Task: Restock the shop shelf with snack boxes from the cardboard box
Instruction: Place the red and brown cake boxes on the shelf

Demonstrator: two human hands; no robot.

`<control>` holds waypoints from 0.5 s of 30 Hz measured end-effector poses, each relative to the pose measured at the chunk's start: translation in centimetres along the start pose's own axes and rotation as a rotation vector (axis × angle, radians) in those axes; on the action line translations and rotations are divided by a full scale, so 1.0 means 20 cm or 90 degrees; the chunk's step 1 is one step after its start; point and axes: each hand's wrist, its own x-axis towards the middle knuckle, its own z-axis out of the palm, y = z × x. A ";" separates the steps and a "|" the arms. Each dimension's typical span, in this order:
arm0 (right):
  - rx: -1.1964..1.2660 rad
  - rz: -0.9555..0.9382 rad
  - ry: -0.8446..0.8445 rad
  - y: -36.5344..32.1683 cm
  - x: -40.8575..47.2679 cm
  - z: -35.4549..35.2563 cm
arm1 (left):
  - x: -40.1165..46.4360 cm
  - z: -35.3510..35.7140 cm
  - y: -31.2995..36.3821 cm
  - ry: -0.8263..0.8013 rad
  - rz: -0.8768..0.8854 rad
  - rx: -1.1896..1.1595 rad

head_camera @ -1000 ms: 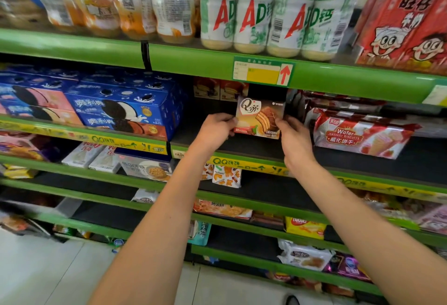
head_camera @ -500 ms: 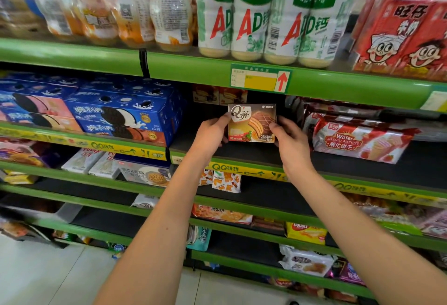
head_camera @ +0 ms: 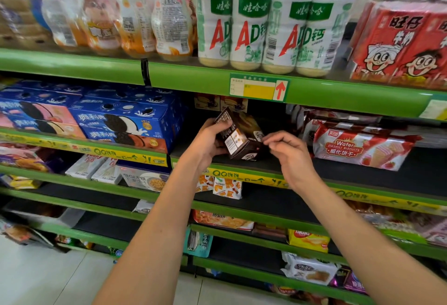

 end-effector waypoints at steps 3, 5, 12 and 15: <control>-0.039 -0.007 -0.018 0.01 0.00 -0.01 | -0.01 0.00 0.01 -0.021 -0.003 -0.011; -0.041 -0.003 -0.033 0.01 0.00 -0.01 | -0.02 0.00 0.01 -0.020 -0.009 -0.023; -0.062 0.009 0.023 -0.01 0.01 0.00 | -0.04 0.03 0.03 0.094 0.037 -0.057; -0.162 0.024 0.087 -0.01 0.01 0.04 | -0.12 0.06 0.03 0.202 0.076 -0.175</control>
